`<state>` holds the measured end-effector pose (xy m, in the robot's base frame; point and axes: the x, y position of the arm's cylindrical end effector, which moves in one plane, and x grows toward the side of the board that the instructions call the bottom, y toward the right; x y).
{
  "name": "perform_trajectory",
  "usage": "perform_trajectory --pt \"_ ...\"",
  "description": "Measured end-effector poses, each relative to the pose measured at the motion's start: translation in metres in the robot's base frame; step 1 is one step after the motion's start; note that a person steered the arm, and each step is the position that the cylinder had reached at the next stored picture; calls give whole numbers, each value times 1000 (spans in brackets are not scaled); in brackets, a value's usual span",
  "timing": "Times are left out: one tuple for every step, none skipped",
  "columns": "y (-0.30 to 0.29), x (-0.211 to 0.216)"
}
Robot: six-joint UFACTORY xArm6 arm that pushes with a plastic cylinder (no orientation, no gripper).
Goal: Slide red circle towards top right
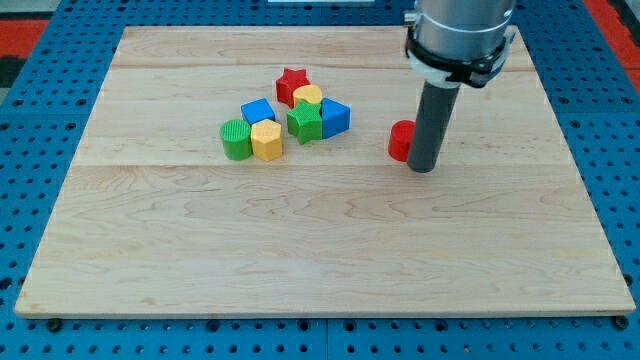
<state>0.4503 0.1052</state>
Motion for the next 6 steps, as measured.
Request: perform_trajectory --pt "-1 -40" --pt "34 -71" --pt "36 -99" --pt "47 -27" --pt "24 -29" --pt "-3 -62"
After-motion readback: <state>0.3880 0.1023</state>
